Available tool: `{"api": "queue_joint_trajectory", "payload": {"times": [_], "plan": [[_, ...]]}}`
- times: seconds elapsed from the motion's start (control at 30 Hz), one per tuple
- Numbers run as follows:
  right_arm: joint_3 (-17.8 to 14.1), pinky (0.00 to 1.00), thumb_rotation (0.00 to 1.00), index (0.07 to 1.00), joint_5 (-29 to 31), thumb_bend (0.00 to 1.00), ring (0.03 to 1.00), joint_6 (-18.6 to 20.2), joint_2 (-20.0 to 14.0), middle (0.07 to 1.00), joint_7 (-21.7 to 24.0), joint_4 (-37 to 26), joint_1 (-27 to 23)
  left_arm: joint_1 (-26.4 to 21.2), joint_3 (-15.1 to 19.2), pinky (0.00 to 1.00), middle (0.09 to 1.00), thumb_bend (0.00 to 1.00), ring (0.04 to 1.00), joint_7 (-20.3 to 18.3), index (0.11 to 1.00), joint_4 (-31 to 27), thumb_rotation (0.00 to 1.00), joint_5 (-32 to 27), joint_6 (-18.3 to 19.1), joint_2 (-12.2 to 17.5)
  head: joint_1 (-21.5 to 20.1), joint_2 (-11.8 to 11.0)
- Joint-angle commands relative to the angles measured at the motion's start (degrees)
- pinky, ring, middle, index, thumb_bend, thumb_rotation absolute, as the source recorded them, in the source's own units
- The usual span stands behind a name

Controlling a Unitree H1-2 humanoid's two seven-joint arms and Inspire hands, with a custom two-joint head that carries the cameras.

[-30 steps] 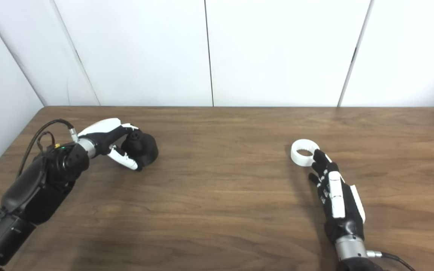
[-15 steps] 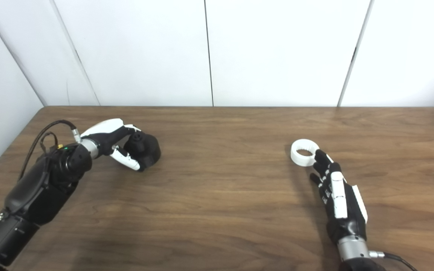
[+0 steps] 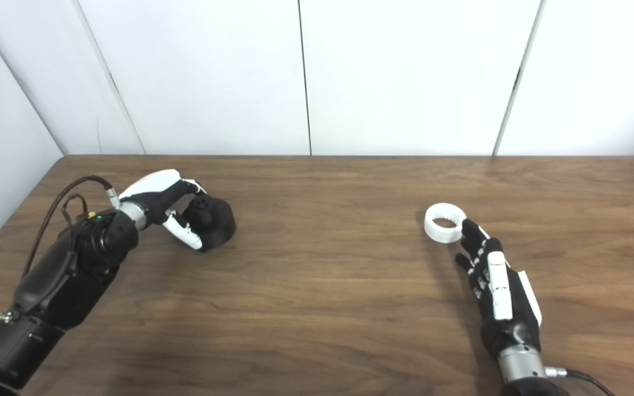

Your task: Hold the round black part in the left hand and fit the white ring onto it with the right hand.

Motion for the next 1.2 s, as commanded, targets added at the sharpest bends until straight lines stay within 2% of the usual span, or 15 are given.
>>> {"api": "queue_joint_trajectory", "payload": {"times": [0.0,0.27,0.57,0.87,1.17], "plan": [[-0.2,0.91,1.0,0.884,0.4,0.52,0.95,-0.7,-0.5,0.935,0.6,-1.4,-1.3,-1.8,1.1,0.91,0.944,0.81,1.0,2.2,0.69,-0.1,0.15,0.6,-0.8,1.0,0.0,0.0],[-0.2,0.91,1.0,0.878,0.6,0.51,0.951,-0.2,-0.7,0.934,0.6,-1.6,-1.4,-1.2,1.8,0.91,0.923,0.83,1.0,3.7,0.634,-0.4,0.12,0.0,-0.8,0.4,0.0,0.1],[-0.3,0.91,1.0,0.876,0.7,0.52,0.952,-0.1,-0.7,0.934,0.6,-1.8,-1.4,-1.0,1.8,0.9,0.92,0.84,1.0,4.0,0.631,-0.6,0.12,-0.5,-1.0,0.6,0.1,0.3],[-0.3,0.91,1.0,0.879,0.7,0.52,0.953,0.0,-0.8,0.936,0.9,-1.7,-1.6,-0.6,1.8,0.89,0.91,0.85,1.0,3.1,0.643,-1.5,0.14,-1.1,-0.2,0.5,0.2,0.5],[0.0,0.92,1.0,0.883,0.5,0.51,0.962,0.4,-0.8,0.943,1.2,-1.9,-1.6,0.4,1.0,0.85,0.903,0.85,0.981,0.1,0.659,-5.0,0.15,-1.4,1.7,0.5,0.3,0.7]]}}
